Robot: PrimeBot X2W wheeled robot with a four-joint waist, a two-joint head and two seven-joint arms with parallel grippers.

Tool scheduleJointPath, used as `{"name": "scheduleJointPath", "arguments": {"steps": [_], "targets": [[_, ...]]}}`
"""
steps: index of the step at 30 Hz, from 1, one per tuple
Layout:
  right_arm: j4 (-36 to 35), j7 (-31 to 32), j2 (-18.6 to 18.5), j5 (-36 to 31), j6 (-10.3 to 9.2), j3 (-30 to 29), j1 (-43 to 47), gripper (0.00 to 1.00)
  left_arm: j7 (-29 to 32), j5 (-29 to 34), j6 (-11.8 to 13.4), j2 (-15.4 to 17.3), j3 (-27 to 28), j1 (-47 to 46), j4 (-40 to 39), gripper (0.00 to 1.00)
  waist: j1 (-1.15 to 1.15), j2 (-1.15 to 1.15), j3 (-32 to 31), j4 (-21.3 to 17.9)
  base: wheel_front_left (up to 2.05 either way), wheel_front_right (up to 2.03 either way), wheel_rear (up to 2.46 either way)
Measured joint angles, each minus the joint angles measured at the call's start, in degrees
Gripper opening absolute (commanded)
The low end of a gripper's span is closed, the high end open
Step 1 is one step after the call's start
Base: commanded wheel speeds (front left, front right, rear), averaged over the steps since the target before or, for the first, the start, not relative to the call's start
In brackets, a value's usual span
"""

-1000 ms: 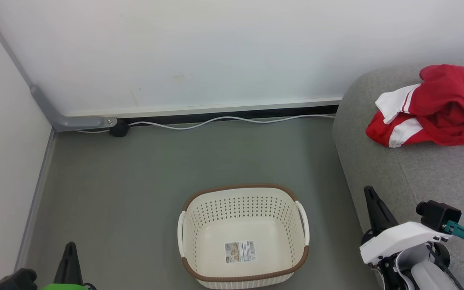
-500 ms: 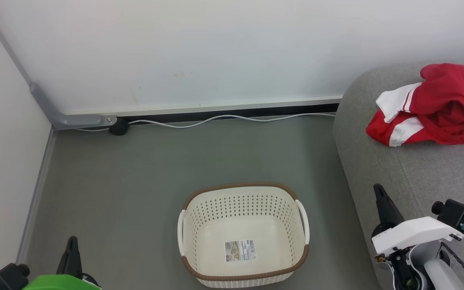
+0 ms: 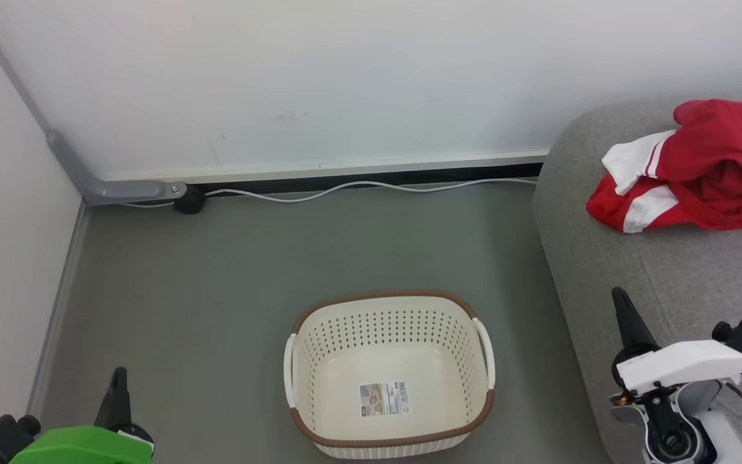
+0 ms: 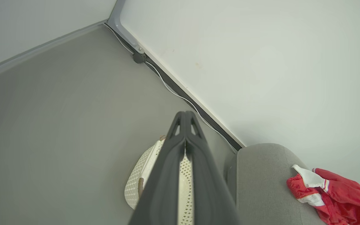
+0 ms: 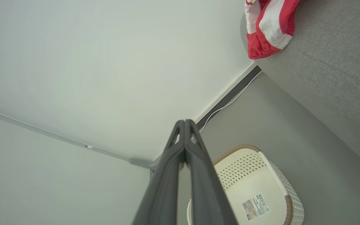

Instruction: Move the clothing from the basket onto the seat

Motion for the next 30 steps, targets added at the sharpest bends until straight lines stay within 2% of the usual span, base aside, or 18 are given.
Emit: {"name": "scheduleJointPath", "arguments": {"steps": [30], "targets": [[0.34,5.88,1.31,21.57,3.18,-7.82,-1.83,0.00,6.21,-20.94,-4.38,-1.80,3.30,-5.21,3.16,0.00,0.00,0.00,0.69,0.06,0.00,0.00,0.00]]}}
